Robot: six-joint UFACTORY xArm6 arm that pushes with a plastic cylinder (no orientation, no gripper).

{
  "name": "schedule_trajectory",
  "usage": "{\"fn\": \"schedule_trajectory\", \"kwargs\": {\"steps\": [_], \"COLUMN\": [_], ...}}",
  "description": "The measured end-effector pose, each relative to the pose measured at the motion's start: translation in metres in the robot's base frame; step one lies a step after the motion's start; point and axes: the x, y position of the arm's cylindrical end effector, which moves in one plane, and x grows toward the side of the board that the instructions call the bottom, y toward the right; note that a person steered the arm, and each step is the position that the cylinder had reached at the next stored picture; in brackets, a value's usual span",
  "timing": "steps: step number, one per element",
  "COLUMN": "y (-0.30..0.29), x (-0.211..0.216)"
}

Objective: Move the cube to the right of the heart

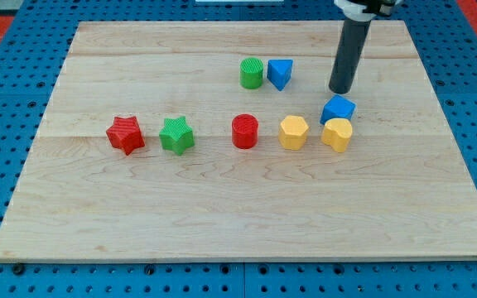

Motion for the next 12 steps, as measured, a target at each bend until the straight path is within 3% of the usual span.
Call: {"fn": "schedule_trajectory", "kwargs": {"steps": [3,12], "y": [0.067,0.064], "x": [-0.026,-0.065]}}
